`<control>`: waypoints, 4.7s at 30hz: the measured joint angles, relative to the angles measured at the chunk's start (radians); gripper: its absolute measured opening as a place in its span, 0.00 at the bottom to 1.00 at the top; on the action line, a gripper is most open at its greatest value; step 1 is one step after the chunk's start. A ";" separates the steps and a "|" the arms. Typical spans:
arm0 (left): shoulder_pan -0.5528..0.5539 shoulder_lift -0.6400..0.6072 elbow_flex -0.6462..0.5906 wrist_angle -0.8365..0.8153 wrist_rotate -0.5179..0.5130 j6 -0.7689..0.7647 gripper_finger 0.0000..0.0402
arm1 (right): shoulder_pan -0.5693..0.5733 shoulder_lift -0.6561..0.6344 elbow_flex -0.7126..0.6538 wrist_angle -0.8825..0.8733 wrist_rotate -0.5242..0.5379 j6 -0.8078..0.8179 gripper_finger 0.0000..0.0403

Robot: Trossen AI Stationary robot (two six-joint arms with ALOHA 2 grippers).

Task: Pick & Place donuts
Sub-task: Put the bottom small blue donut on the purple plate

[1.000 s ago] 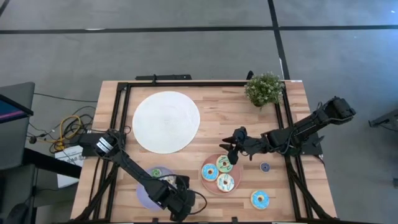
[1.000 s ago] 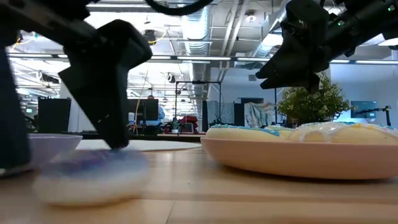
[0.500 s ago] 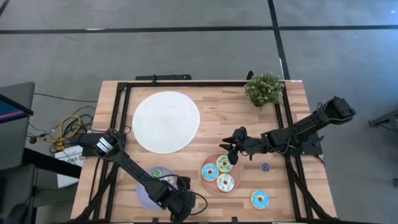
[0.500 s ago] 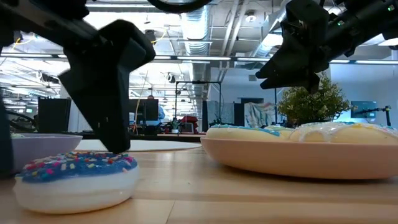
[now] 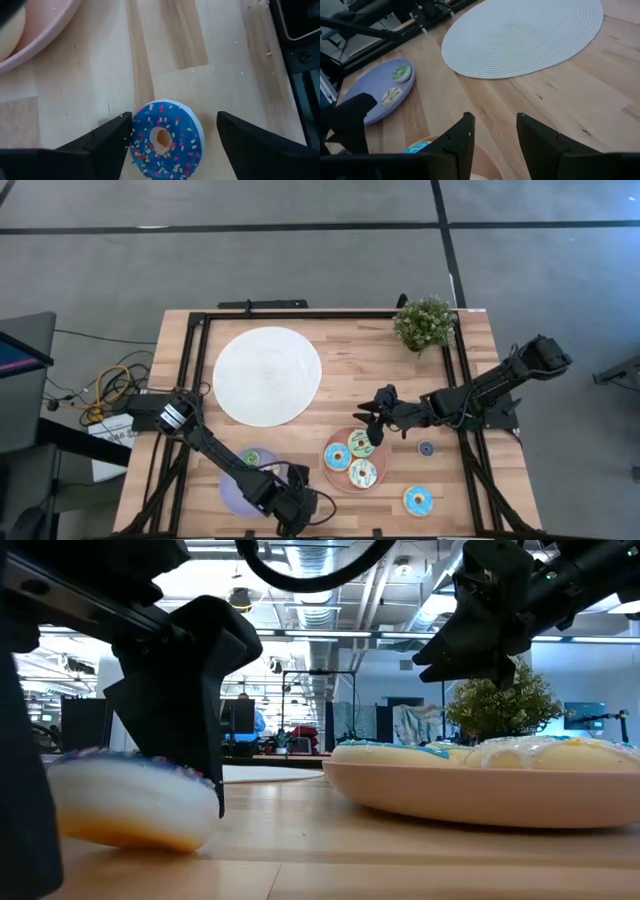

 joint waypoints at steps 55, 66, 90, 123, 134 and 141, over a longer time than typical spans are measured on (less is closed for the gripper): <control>0.010 -0.006 0.022 -0.051 0.043 0.000 0.65 | 0.000 0.000 0.000 0.000 0.000 0.000 0.34; 0.010 -0.006 0.022 -0.051 0.043 -0.003 0.65 | 0.000 0.000 0.000 0.000 0.001 0.000 0.34; 0.010 -0.006 0.022 -0.052 0.063 -0.013 0.49 | 0.000 0.000 0.000 0.000 0.001 0.000 0.34; -0.189 -0.519 -0.231 -0.667 -0.256 -0.661 0.49 | -0.009 0.000 0.000 0.012 0.003 0.017 0.34; -0.295 -0.594 -0.574 -0.351 -0.106 -1.016 0.49 | -0.009 0.000 0.000 0.015 0.004 0.017 0.34; -0.295 -0.594 -0.574 -0.326 -0.085 -1.046 0.49 | -0.029 0.000 0.000 0.015 0.005 0.017 0.34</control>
